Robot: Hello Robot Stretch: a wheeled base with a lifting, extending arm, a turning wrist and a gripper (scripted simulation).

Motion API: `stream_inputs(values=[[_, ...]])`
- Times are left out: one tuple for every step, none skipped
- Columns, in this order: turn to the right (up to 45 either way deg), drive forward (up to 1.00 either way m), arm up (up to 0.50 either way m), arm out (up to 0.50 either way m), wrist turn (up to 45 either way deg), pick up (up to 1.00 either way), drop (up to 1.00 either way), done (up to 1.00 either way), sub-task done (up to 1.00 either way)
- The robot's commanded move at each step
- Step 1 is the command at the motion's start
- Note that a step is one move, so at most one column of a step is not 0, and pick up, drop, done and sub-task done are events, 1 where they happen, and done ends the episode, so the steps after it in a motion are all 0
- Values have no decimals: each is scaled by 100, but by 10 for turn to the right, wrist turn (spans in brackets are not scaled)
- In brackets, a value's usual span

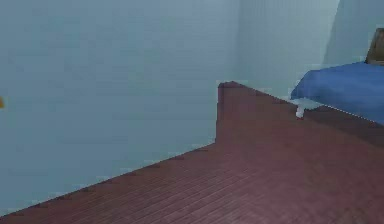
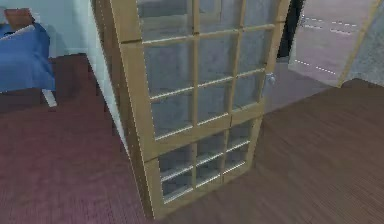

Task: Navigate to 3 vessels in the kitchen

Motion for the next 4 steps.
stream_inputs(values=[[450,0,0,0,0,0,0,0,0],[450,0,0,0,0,0,0,0,0],[450,0,0,0,0,0,0,0,0],[60,0,0,0,0,0,0,0,0]])
